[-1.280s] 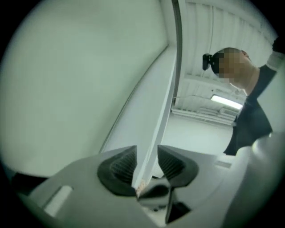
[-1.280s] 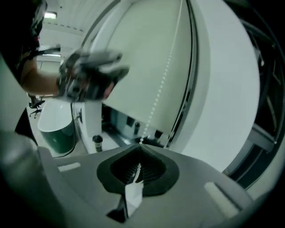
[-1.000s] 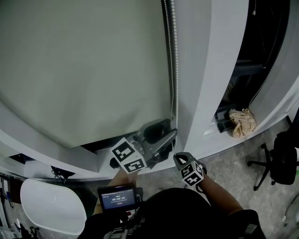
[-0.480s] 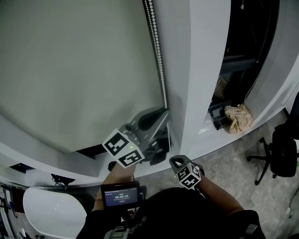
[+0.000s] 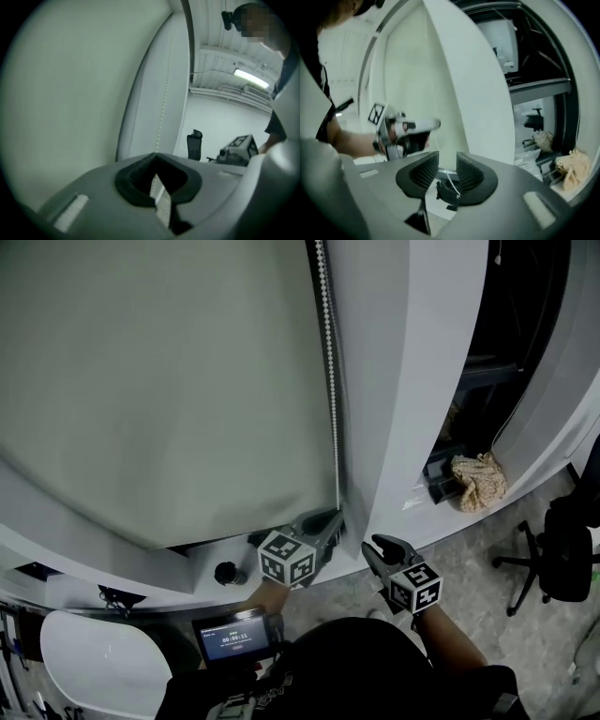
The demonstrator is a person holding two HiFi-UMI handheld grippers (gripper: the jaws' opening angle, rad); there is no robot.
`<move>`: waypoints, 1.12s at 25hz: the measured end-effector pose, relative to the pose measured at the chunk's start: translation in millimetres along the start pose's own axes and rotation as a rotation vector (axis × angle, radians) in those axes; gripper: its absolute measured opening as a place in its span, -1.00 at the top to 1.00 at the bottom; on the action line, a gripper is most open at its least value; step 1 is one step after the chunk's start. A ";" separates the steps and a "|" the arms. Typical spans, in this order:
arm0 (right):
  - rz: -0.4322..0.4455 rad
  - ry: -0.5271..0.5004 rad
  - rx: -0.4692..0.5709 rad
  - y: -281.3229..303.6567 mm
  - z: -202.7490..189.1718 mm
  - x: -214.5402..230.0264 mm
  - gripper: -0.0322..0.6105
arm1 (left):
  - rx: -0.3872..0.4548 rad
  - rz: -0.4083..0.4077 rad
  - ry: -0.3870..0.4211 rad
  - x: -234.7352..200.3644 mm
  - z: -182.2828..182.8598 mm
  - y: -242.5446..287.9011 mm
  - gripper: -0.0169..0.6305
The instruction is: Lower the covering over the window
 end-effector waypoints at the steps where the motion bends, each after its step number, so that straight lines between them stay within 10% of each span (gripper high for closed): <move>1: 0.007 0.059 0.056 -4.7 16.0 4.4 0.52 | 0.003 0.006 -0.023 -1.5 -9.6 0.7 0.94; 6: 0.085 0.156 0.269 -26.7 93.7 -4.9 0.53 | -0.066 0.017 -0.047 7.4 -54.9 9.9 0.94; 14: 0.213 -0.089 0.526 -52.3 239.3 -64.1 0.55 | -0.484 -0.017 -0.172 32.2 -203.2 2.6 0.94; 28: 0.160 -0.311 0.649 -67.0 332.3 -93.8 0.85 | -0.470 -0.081 -0.201 48.2 -205.5 -1.6 0.94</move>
Point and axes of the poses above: the fingertips, and each gripper's own axes: y forward along the fingers, x to its right, z out of its top, the point moved 6 cm from there along -y, backward along the fingers, and after that the axes turned 10 degrees about -z, right-handed, at the moved point
